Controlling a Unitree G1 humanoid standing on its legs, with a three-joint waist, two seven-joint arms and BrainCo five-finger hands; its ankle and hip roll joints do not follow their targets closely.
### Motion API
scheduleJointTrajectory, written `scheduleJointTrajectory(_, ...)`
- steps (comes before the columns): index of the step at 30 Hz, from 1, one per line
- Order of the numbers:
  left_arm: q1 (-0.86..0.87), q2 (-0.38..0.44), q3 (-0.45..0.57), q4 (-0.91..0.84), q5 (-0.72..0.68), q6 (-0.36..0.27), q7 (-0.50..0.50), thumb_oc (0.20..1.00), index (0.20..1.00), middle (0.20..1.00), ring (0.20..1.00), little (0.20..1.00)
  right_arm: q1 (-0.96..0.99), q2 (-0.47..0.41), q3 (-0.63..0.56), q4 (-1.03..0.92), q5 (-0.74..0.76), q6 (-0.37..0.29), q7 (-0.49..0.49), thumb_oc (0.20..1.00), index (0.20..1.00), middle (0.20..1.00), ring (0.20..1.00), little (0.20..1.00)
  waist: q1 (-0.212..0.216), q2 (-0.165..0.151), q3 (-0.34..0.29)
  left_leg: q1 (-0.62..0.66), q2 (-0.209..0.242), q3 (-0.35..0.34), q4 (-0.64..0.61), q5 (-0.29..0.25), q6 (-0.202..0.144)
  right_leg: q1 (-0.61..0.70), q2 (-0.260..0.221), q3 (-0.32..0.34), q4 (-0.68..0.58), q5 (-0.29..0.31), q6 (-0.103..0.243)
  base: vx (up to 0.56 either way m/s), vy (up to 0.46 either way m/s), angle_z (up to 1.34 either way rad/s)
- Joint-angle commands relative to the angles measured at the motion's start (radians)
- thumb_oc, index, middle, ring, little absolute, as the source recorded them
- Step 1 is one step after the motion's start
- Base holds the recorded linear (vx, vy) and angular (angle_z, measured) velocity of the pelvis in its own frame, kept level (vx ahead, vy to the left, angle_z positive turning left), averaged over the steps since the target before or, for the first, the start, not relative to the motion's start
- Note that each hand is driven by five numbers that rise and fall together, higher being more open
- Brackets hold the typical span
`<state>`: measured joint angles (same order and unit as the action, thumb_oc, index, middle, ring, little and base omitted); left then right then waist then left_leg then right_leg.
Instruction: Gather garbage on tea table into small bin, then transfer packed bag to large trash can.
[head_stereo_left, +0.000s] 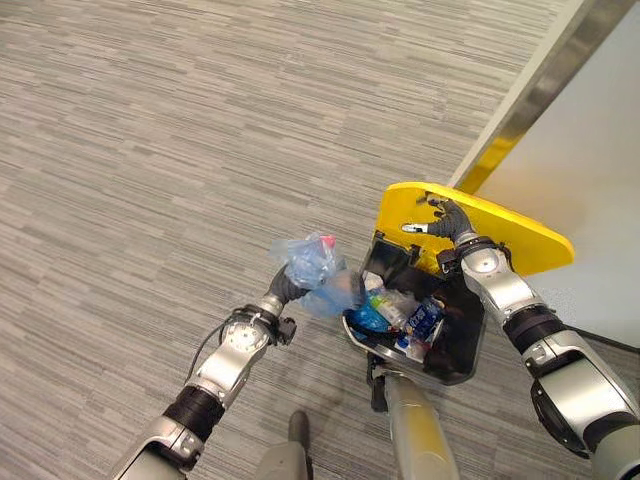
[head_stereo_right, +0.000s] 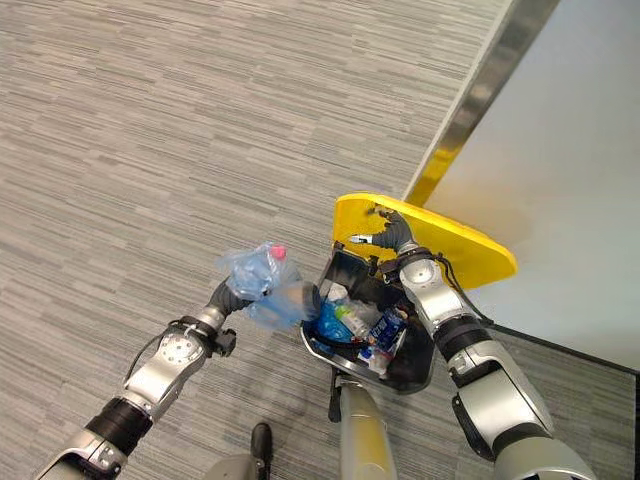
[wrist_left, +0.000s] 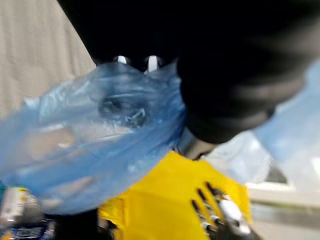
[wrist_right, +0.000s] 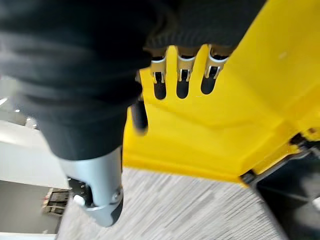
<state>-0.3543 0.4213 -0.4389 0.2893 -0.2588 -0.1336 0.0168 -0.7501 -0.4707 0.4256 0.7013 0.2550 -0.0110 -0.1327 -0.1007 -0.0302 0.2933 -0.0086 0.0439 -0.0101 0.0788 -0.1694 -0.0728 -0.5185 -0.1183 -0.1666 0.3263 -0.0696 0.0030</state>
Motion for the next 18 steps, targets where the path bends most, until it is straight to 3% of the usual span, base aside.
scheduleJointTrajectory(1, -0.034, 0.034, -0.007, -0.102, 0.006, -0.08, 0.005, 0.2, 0.2, 0.2, 0.2, 0.2, -0.126, -0.036, 0.002, -0.003, -0.007, -0.049, -0.017, 1.0, 1.0, 1.0, 1.0, 1.0, 0.01, -0.026, -0.02, 0.21, -0.083, 0.048, 0.034, -0.25, 0.06, -0.029, -0.028, -0.012, -0.269, 0.314, 0.178, -0.02, 0.006, -0.2)
scheduleJointTrajectory(10, -0.253, -0.04, -0.116, 0.08, 0.092, -0.055, 0.035, 0.2, 0.2, 0.2, 0.2, 0.2, -0.144, -0.073, 0.036, -0.032, -0.022, -0.041, -0.01, 1.0, 1.0, 1.0, 1.0, 1.0, -0.056, -0.032, 0.003, 0.219, -0.093, 0.079, 0.03, -0.258, 0.063, -0.052, -0.031, -0.007, -0.264, 0.32, 0.178, -0.01, 0.009, -0.14)
scheduleJointTrajectory(18, -0.387, -0.119, -0.265, 0.16, 0.125, -0.043, -0.014, 0.2, 0.2, 0.2, 0.2, 0.2, -0.223, -0.078, 0.071, -0.012, -0.031, -0.043, -0.029, 1.0, 1.0, 1.0, 1.0, 1.0, -0.098, -0.008, 0.036, 0.198, -0.105, 0.113, 0.037, -0.256, 0.063, -0.069, -0.044, -0.029, -0.267, 0.323, 0.183, -0.01, 0.013, -0.09)
